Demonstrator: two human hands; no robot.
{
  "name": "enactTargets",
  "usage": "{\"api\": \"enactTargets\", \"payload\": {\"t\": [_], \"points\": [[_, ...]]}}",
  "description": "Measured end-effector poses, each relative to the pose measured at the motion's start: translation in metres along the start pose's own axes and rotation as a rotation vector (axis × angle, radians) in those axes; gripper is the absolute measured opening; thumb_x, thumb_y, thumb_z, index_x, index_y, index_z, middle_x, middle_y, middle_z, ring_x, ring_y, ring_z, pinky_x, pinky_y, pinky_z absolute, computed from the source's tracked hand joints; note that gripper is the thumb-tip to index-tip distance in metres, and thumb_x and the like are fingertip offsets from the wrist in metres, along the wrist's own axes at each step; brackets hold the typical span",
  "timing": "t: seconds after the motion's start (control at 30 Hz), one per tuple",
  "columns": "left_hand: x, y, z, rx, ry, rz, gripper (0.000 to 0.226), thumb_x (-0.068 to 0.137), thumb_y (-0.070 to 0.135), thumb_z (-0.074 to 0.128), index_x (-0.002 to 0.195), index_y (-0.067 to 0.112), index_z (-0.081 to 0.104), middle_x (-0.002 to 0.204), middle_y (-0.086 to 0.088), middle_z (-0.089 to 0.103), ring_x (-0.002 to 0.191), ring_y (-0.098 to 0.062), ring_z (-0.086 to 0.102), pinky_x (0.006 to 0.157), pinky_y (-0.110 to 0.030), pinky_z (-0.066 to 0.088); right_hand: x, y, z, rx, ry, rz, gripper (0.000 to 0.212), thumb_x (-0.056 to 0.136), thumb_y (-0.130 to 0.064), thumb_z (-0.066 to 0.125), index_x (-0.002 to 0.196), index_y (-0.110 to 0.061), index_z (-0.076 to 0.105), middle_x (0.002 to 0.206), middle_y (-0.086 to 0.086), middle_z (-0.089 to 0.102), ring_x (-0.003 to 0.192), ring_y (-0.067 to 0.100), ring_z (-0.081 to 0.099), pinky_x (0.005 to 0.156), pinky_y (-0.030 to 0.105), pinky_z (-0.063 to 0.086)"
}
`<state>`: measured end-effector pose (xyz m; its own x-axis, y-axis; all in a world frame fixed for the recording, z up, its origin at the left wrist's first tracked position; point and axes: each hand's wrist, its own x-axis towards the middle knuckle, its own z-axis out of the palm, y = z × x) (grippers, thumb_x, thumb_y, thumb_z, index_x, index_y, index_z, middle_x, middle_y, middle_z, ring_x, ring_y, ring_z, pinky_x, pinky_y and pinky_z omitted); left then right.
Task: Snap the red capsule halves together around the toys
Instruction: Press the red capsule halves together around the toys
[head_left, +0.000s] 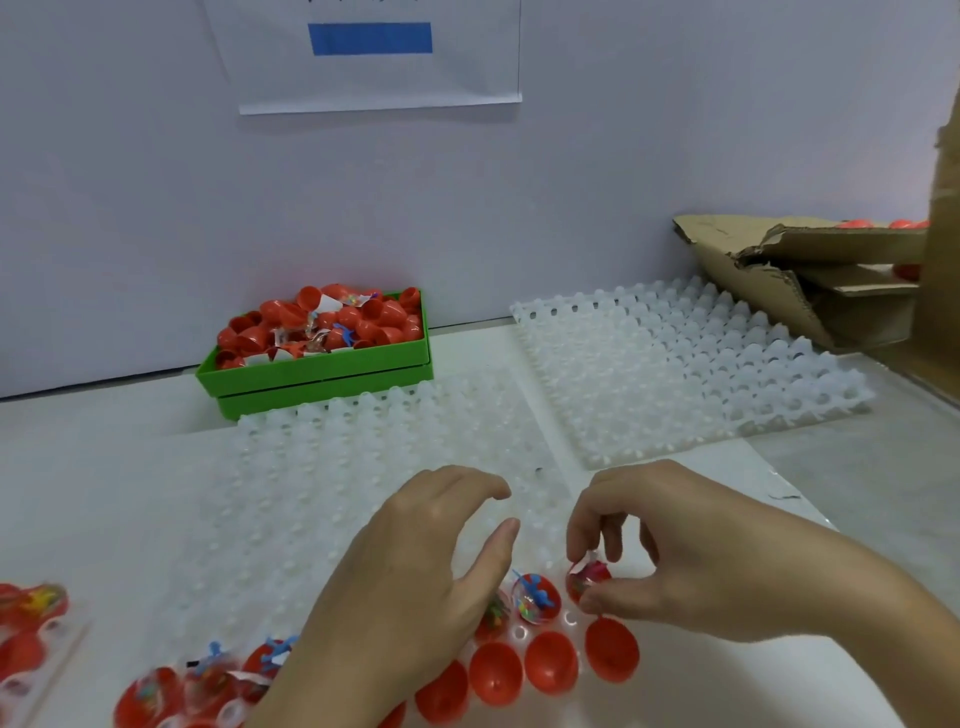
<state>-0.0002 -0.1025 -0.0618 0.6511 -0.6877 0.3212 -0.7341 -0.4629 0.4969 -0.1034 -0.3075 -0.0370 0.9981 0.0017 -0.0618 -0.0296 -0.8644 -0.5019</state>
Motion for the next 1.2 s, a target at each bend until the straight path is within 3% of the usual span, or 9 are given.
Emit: {"api": "enactTargets", "payload": {"t": [0.13,0.27,0.37,0.47,0.53,0.63,0.77,0.97,1.2], "points": [[0.000,0.002,-0.001,-0.006,-0.011,0.012,0.041,0.086,0.061,0.041,0.117,0.042,0.061,0.117,0.032,0.058,0.116,0.014,0.044,0.094,-0.012,0.043,0.001,-0.001,-0.001,0.063,0.054,-0.002,0.019,0.076,-0.052,0.072,0.091,-0.045,0.063,0.096,-0.031,0.060,0.079,-0.004,0.059,0.065,0.011,0.046],[-0.002,0.010,-0.001,-0.041,-0.014,0.019,0.040,0.085,0.062,0.044,0.117,0.044,0.059,0.114,0.034,0.057,0.116,0.015,0.044,0.095,-0.003,0.035,0.004,-0.005,-0.003,0.193,0.158,-0.050,0.011,0.076,-0.041,0.069,0.084,-0.034,0.069,0.083,-0.018,0.069,0.070,0.015,0.067,0.062,0.028,0.055],[-0.003,0.016,-0.003,-0.116,-0.026,0.051,0.037,0.083,0.050,0.049,0.120,0.053,0.048,0.111,0.031,0.057,0.116,0.010,0.048,0.091,-0.001,0.035,0.006,-0.010,-0.002,0.287,0.306,-0.072,0.005,0.077,-0.032,0.068,0.078,-0.029,0.071,0.077,-0.012,0.072,0.070,0.011,0.067,0.062,0.029,0.056],[-0.004,0.019,-0.004,-0.122,-0.100,0.091,0.062,0.077,0.038,0.056,0.124,0.065,0.026,0.119,0.036,0.048,0.118,0.003,0.045,0.086,-0.009,0.042,0.010,-0.015,0.003,0.388,0.437,-0.012,0.006,0.076,-0.031,0.069,0.074,-0.027,0.073,0.073,-0.010,0.073,0.069,0.010,0.069,0.064,0.030,0.056],[-0.003,0.021,-0.004,-0.093,-0.112,0.110,0.072,0.070,0.053,0.063,0.124,0.069,0.019,0.123,0.041,0.041,0.117,0.004,0.043,0.088,-0.011,0.040,0.012,-0.017,0.009,0.485,0.488,0.053,0.008,0.075,-0.032,0.070,0.073,-0.025,0.074,0.070,-0.009,0.073,0.067,0.010,0.069,0.065,0.030,0.057],[0.000,0.026,-0.001,-0.161,-0.013,0.116,0.056,0.070,0.062,0.066,0.115,0.066,0.033,0.118,0.036,0.049,0.109,0.006,0.050,0.084,-0.005,0.039,0.015,-0.023,0.020,0.564,0.526,0.094,0.008,0.074,-0.032,0.069,0.073,-0.025,0.074,0.070,-0.008,0.073,0.066,0.010,0.070,0.066,0.030,0.057],[0.001,0.025,0.001,-0.322,0.141,0.061,0.027,0.087,0.024,0.071,0.104,0.041,0.059,0.096,0.019,0.066,0.095,-0.005,0.065,0.079,-0.014,0.052,0.018,-0.031,0.026,0.631,0.574,0.015,0.010,0.080,-0.036,0.070,0.080,-0.027,0.074,0.079,-0.012,0.075,0.076,0.005,0.070,0.069,0.025,0.056],[0.003,0.020,-0.006,-0.651,0.129,-0.047,0.039,0.080,0.016,0.065,0.110,0.040,0.061,0.095,0.009,0.074,0.093,-0.015,0.071,0.084,-0.016,0.054,0.017,-0.029,0.022,0.736,0.554,-0.156,0.027,0.074,-0.034,0.074,0.100,-0.029,0.071,0.096,-0.010,0.075,0.095,0.009,0.072,0.077,0.027,0.058],[0.004,0.020,-0.007,-0.652,0.121,0.030,0.032,0.084,0.009,0.061,0.104,0.032,0.069,0.095,0.005,0.073,0.091,-0.021,0.070,0.084,-0.025,0.058,0.019,-0.025,0.023,0.699,0.641,-0.328,0.023,0.078,-0.022,0.077,0.100,-0.026,0.072,0.091,-0.002,0.075,0.087,0.022,0.074,0.074,0.036,0.059]]}}
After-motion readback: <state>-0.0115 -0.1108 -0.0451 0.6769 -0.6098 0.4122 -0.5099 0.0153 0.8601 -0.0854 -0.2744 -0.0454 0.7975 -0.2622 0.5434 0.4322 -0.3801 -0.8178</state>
